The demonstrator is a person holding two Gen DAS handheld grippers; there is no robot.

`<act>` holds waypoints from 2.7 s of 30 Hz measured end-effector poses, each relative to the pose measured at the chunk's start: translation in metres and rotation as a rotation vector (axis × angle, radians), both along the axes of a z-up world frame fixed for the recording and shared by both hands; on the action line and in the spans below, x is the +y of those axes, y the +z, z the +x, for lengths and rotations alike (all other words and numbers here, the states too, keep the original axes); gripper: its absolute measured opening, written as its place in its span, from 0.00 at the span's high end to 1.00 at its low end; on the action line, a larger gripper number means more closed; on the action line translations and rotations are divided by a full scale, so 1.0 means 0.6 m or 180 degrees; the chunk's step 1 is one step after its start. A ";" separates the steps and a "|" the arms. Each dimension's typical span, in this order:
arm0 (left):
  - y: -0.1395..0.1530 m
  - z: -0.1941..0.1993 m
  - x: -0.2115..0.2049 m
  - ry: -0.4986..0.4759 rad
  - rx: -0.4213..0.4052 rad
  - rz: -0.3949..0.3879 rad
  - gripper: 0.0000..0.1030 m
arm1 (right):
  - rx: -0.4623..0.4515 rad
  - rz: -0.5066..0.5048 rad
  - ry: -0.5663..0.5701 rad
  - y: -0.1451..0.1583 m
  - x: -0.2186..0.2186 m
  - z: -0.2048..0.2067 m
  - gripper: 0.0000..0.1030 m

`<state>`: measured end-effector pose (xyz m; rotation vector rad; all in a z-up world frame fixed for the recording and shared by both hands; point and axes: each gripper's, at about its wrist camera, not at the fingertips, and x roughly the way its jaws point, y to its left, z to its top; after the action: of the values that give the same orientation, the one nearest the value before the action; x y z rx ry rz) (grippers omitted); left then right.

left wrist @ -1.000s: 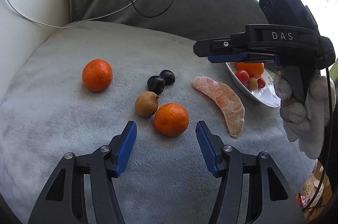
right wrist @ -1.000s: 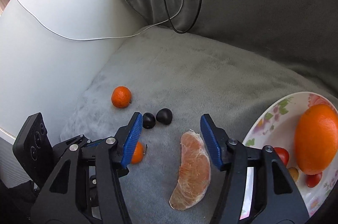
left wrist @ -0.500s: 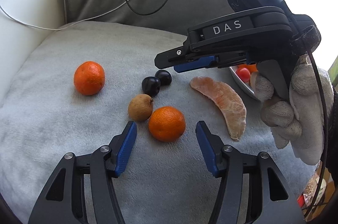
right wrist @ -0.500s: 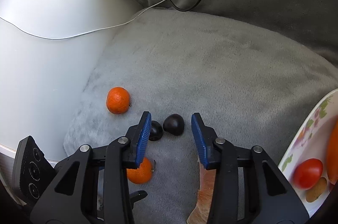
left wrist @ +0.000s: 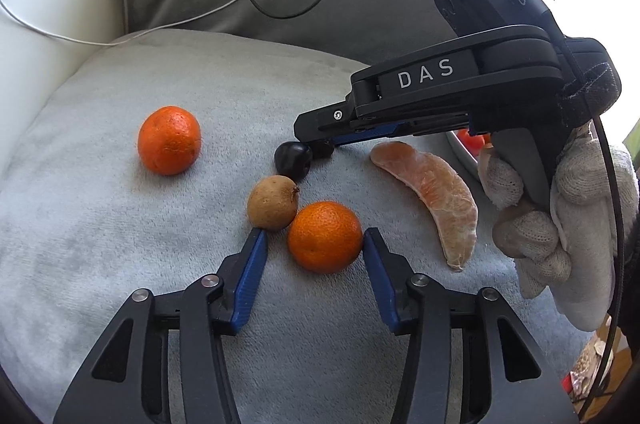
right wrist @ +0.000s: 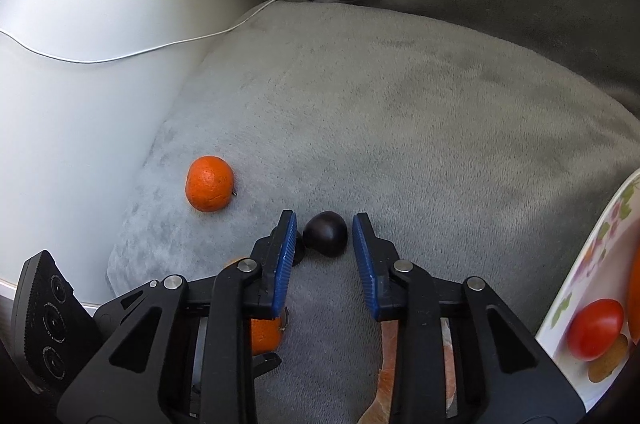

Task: Organize fruits

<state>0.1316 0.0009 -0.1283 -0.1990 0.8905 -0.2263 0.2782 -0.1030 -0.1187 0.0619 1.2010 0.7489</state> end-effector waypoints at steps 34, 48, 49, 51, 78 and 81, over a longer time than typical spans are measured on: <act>0.063 -0.040 -0.033 -0.0190 -0.0268 -0.0179 0.67 | -0.0645 0.0302 -0.0464 0.106 -0.142 -0.108 0.80; 0.094 0.012 -0.101 -0.0501 -0.0413 -0.0172 0.67 | -0.1022 0.0050 -0.1119 0.111 -0.316 -0.182 0.80; 0.095 0.017 -0.107 -0.0520 -0.0418 -0.0172 0.67 | -0.1030 0.0023 -0.1147 0.108 -0.324 -0.184 0.80; 0.097 0.025 -0.120 -0.0562 -0.0423 -0.0183 0.67 | -0.1041 -0.0022 -0.1202 0.104 -0.337 -0.187 0.80; 0.081 0.056 -0.227 -0.0921 -0.0333 -0.0121 0.67 | -0.0994 -0.0154 -0.1443 0.068 -0.397 -0.147 0.80; 0.080 0.057 -0.233 -0.0946 -0.0336 -0.0108 0.66 | -0.1006 -0.0155 -0.1449 0.069 -0.396 -0.146 0.79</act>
<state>0.1658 -0.1388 -0.0800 -0.0843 0.8095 -0.5240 0.1903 -0.3407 -0.0772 0.1646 0.8580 0.3135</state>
